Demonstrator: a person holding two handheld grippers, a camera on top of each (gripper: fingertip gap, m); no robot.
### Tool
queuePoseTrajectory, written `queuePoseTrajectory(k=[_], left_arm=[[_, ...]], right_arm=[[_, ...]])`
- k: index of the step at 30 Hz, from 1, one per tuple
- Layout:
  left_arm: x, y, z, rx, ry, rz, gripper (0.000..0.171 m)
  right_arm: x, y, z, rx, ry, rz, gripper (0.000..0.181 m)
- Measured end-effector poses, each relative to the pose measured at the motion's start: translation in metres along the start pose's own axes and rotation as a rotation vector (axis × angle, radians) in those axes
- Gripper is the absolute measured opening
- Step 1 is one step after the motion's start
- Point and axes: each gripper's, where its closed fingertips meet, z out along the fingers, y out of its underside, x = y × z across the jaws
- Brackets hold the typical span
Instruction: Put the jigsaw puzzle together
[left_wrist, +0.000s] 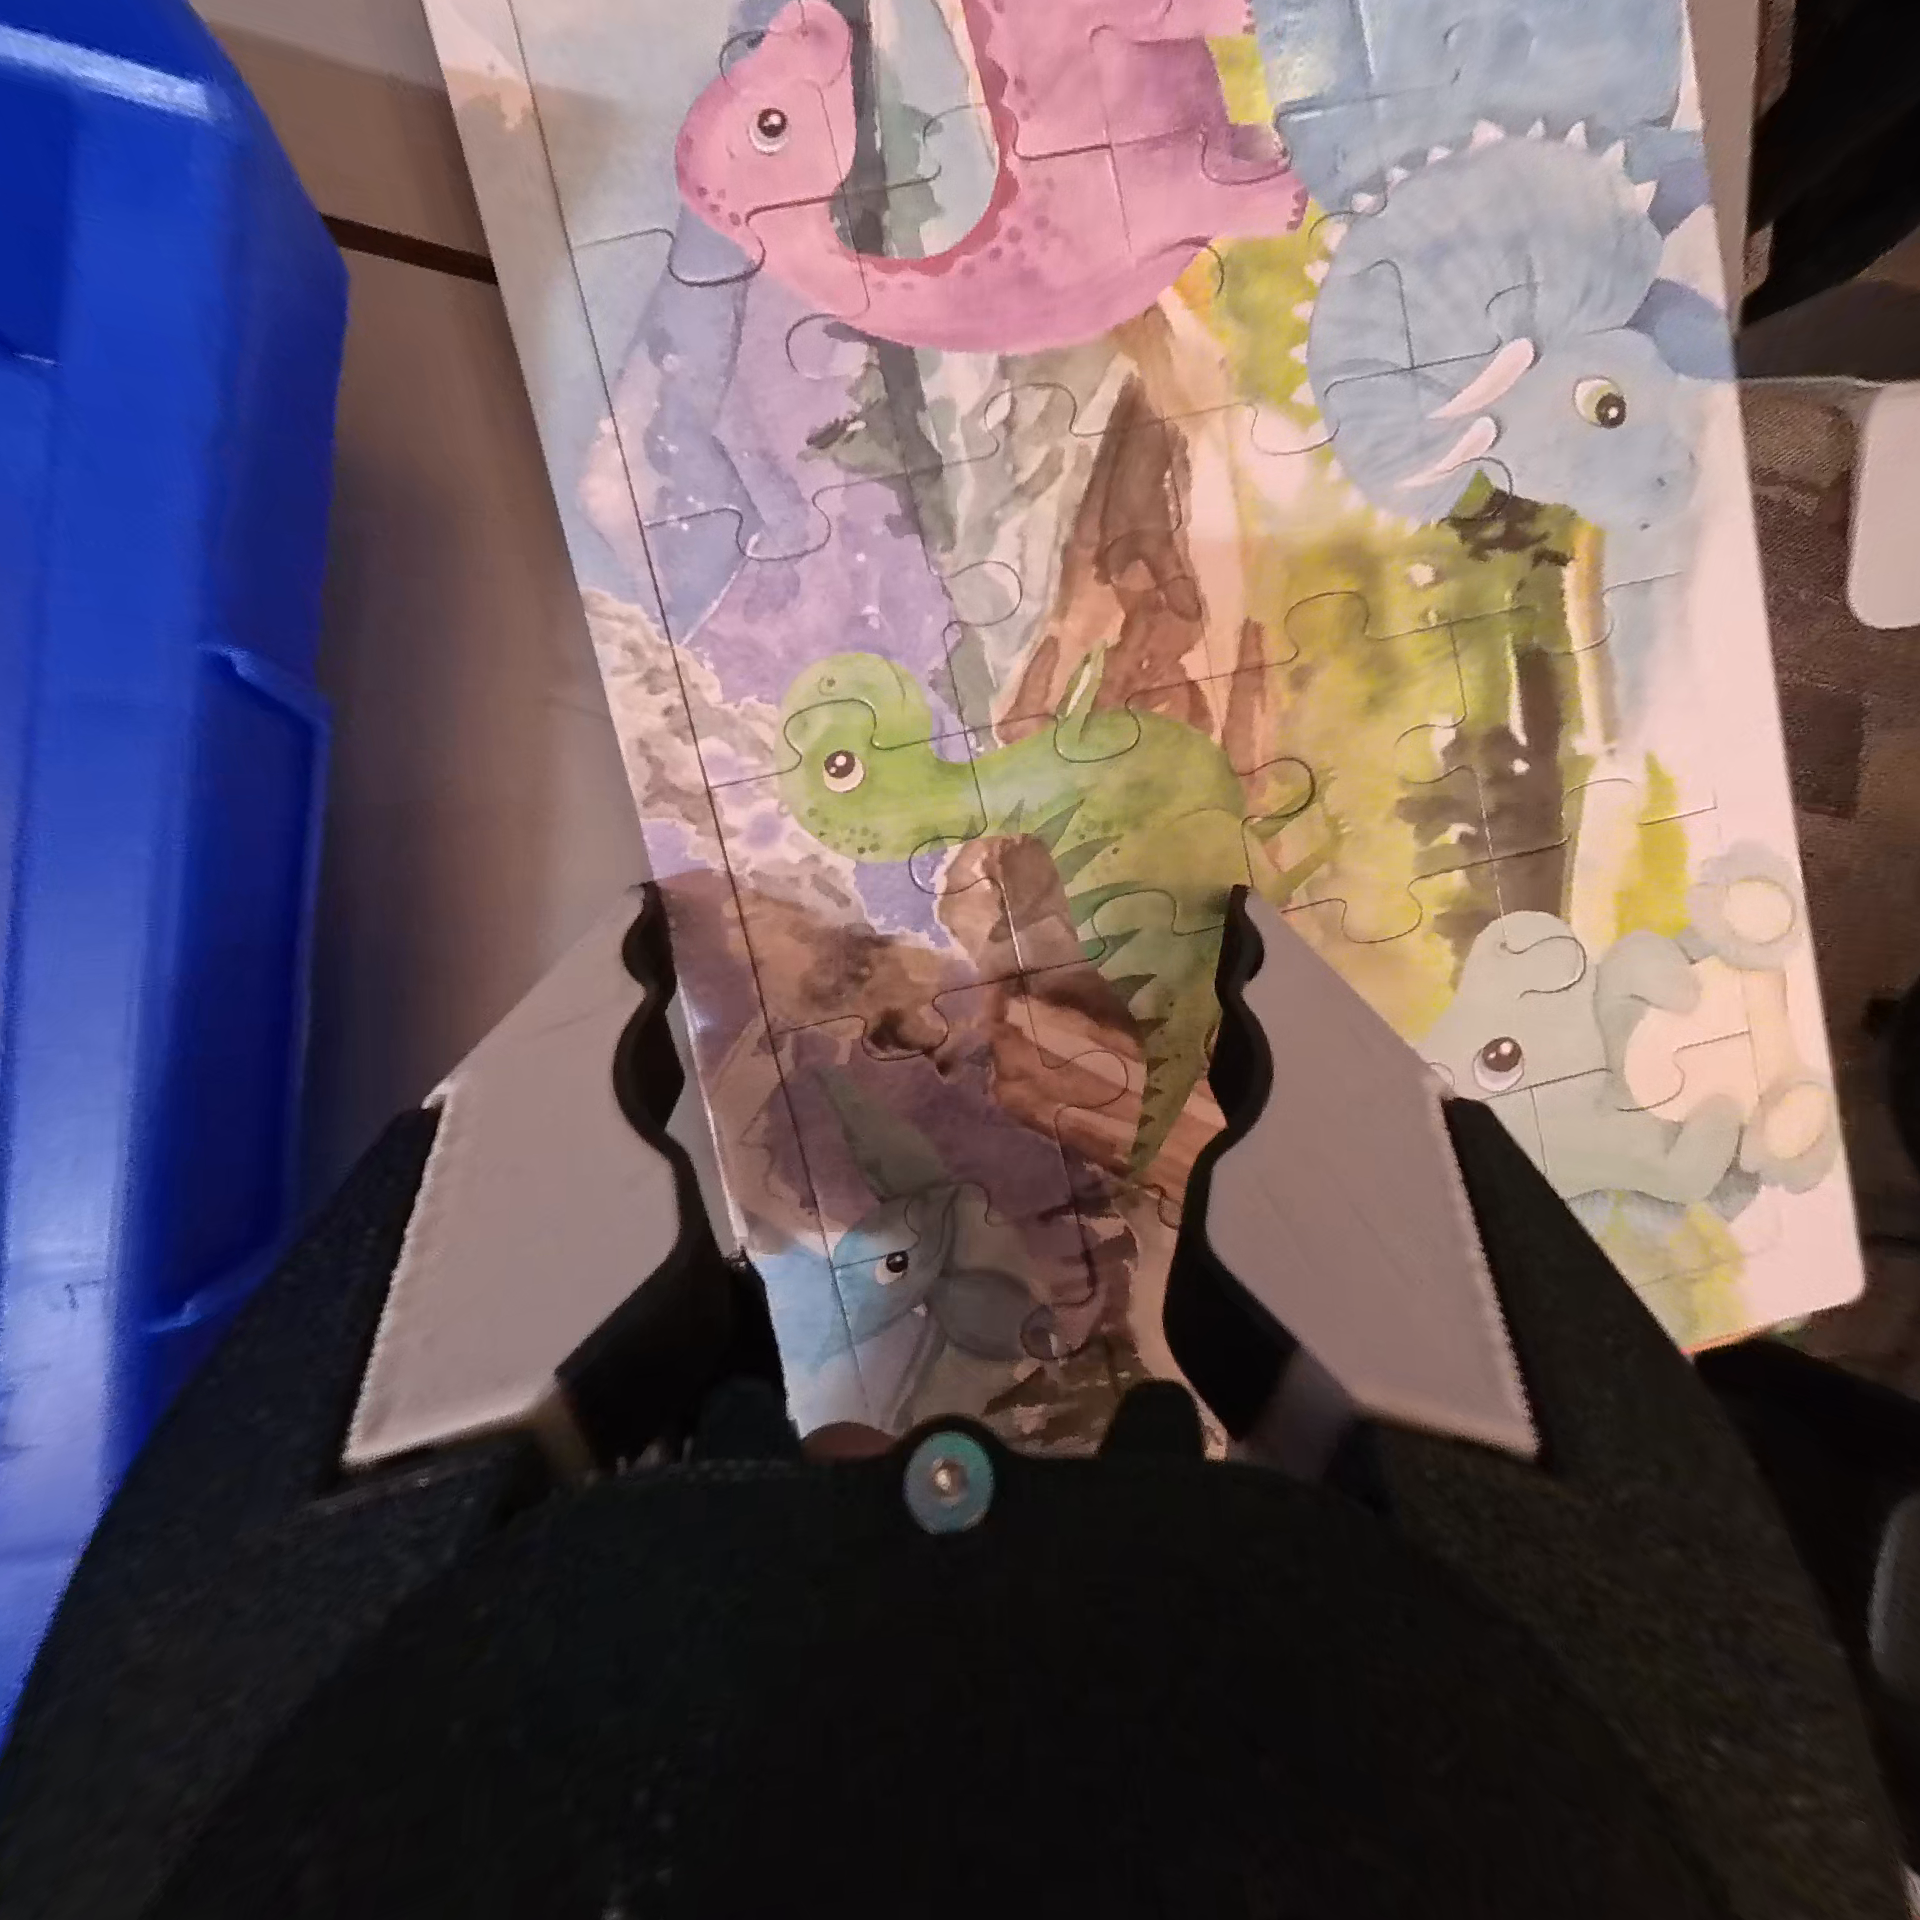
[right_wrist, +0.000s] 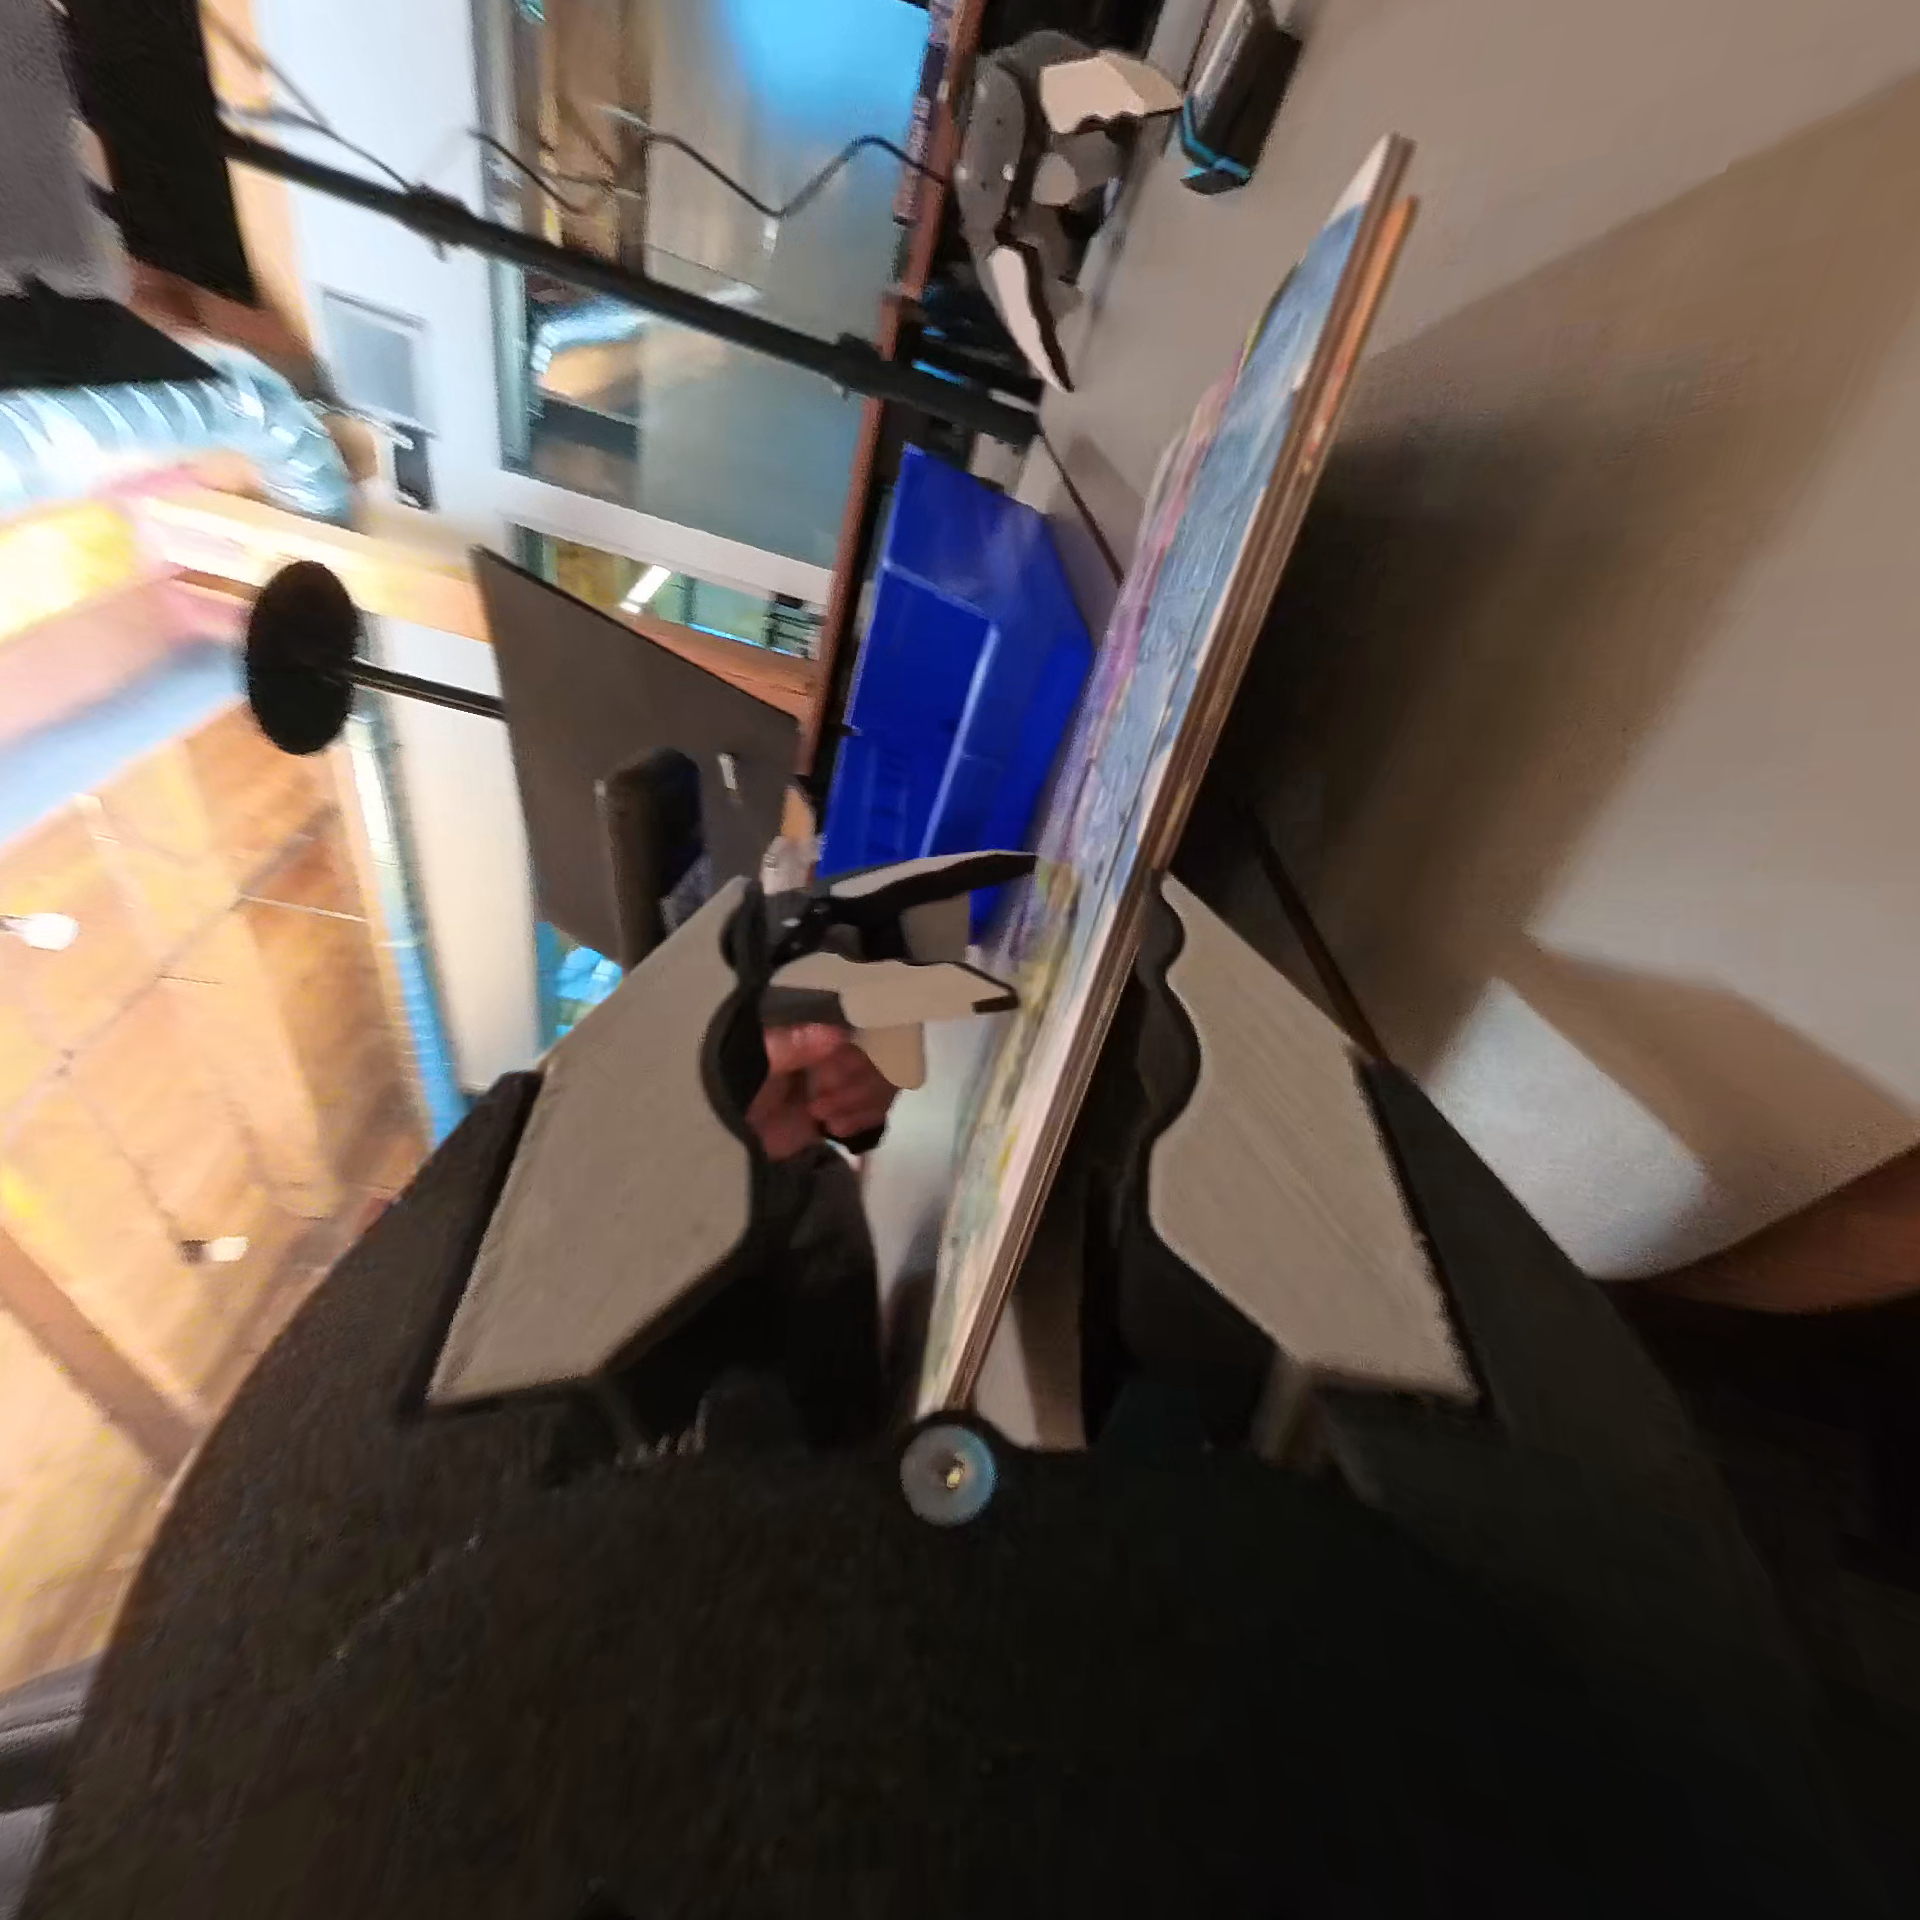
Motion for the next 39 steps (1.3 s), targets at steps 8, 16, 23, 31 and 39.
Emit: queuePoseTrajectory(k=[8, 16, 23, 31, 39], left_arm=[[0.001, -0.01, -0.01, 0.091, 0.175, -0.149, 0.106], [-0.017, -0.012, -0.021, 0.197, 0.268, -0.242, 0.099], [-0.018, -0.007, -0.018, 0.195, 0.209, -0.182, 0.096], [-0.011, -0.005, -0.021, 0.206, 0.306, -0.219, 0.08], [0.017, -0.042, -0.034, 0.359, 0.588, -0.319, 0.071]], right_arm=[[-0.04, -0.027, 0.008, 0.076, -0.466, 0.202, 0.048], [0.008, -0.023, 0.059, -0.134, -0.023, 0.005, 0.08], [-0.013, 0.013, 0.072, -0.375, -0.108, 0.088, 0.023], [-0.001, 0.013, 0.06, -0.431, 0.131, -0.173, 0.009], [-0.047, 0.007, 0.026, -0.409, -0.02, -0.388, 0.006]])
